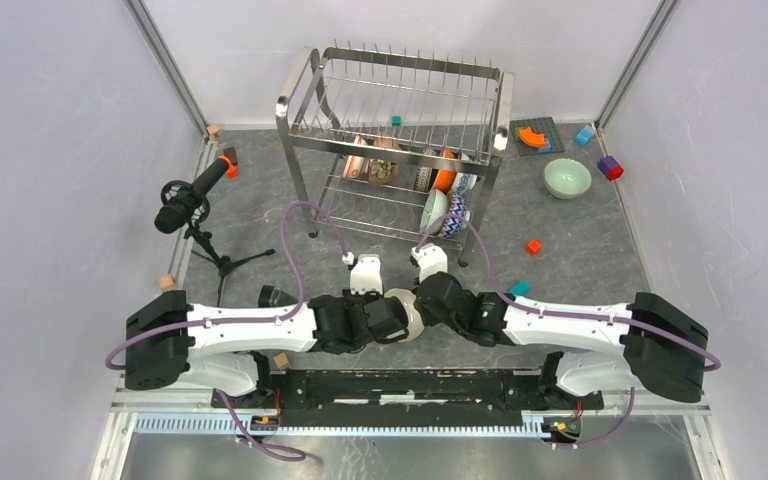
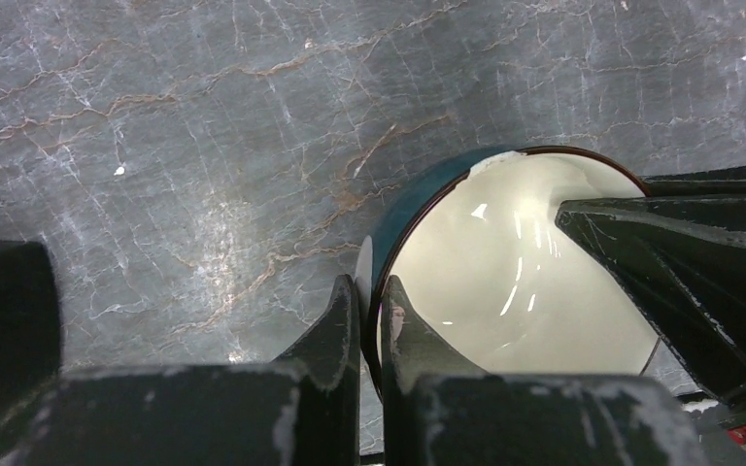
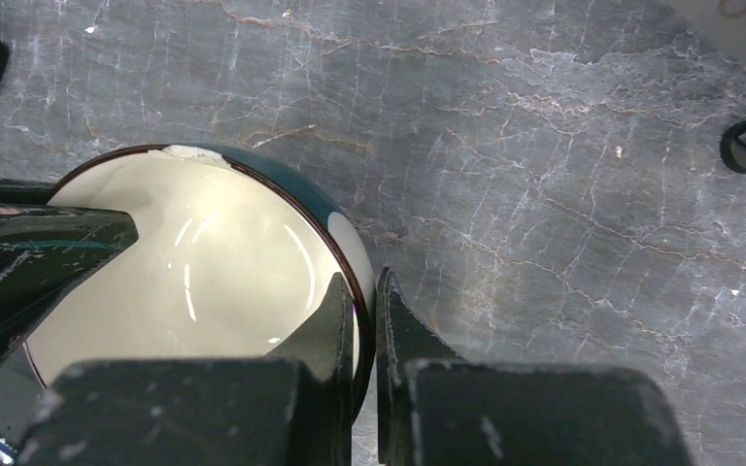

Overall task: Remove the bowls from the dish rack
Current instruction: Place the bowl at the center of the board.

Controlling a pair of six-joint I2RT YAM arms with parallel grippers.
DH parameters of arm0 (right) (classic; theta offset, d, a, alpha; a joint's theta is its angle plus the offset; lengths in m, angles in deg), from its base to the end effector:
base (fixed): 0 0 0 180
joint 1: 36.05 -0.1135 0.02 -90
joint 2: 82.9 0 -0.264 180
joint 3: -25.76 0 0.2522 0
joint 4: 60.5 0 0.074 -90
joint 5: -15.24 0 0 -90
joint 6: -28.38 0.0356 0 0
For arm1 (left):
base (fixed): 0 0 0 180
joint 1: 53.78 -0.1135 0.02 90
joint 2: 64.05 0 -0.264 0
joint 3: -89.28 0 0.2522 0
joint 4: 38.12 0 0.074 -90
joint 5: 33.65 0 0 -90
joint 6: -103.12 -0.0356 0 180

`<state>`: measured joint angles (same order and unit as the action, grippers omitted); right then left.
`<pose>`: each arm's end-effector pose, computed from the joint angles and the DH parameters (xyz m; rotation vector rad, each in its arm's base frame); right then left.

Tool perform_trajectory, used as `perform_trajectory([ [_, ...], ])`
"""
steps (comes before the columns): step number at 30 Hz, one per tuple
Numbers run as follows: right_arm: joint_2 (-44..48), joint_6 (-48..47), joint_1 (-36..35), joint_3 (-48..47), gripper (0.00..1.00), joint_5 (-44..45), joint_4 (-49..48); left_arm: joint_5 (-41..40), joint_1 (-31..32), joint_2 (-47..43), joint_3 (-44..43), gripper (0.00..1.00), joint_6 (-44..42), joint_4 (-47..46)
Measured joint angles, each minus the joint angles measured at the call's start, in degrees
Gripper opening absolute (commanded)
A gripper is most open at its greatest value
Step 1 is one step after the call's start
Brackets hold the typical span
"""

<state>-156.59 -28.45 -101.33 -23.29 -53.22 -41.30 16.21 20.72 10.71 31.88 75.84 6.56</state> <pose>0.1174 0.2238 0.1875 -0.4581 2.2677 0.4576 0.0859 -0.2240 0.2036 0.0281 2.3229 -0.2280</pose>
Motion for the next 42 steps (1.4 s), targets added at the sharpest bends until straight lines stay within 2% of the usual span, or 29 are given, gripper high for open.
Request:
perform_trajectory([
  [2,0.02,-0.35,0.04,0.00,0.00,0.57,0.00,0.13,0.00,-0.15,0.02,0.04,0.02,-0.50],
  [4,0.11,-0.81,0.04,0.02,0.00,0.61,-0.07,0.24,0.00,-0.37,0.37,0.12,0.02,-1.01],
  [6,0.39,-1.49,0.02,0.11,0.00,0.59,-0.09,0.48,0.00,-0.68,0.76,0.22,0.00,-1.55],
  [9,1.49,-3.28,0.04,0.90,0.00,0.61,0.15,1.84,0.02,-1.49,1.07,0.46,-0.28,-2.43],
  [12,2.89,-5.84,-0.26,1.75,0.00,-1.42,1.66,3.28,0.20,-3.61,2.01,0.65,-1.29,-4.59],
  [18,7.58,-9.18,-0.74,3.76,0.00,-2.29,5.55,6.32,0.15,-8.35,3.76,0.88,-2.34,-7.06],
  [23,15.72,-10.62,-0.72,5.33,0.00,0.15,12.52,7.96,0.15,-14.88,5.03,0.92,-4.81,-8.15],
  [29,27.32,-9.68,-0.72,5.97,0.00,7.26,22.53,7.10,0.15,-28.02,11.17,0.93,-9.49,-10.93],
  [31,30.53,-8.68,-0.68,6.03,0.00,9.90,25.40,5.75,0.15,-32.11,12.87,0.96,-10.82,-11.08],
  [32,31.61,-8.07,-0.66,6.01,0.00,11.58,26.80,5.05,0.15,-34.21,13.64,0.99,-11.45,-11.06],
  [35,31.26,-6.84,0.35,4.87,0.00,17.22,32.63,2.23,0.15,-39.34,14.69,1.00,-12.61,-10.43],
  [38,30.32,-6.75,3.93,4.00,0.00,19.52,35.23,-0.72,0.15,-42.18,14.60,1.00,-14.16,-9.57],
  [42,31.30,-9.16,14.71,3.37,0.00,19.41,35.39,-4.22,0.15,-42.12,12.92,1.00,-16.85,-7.61],
])
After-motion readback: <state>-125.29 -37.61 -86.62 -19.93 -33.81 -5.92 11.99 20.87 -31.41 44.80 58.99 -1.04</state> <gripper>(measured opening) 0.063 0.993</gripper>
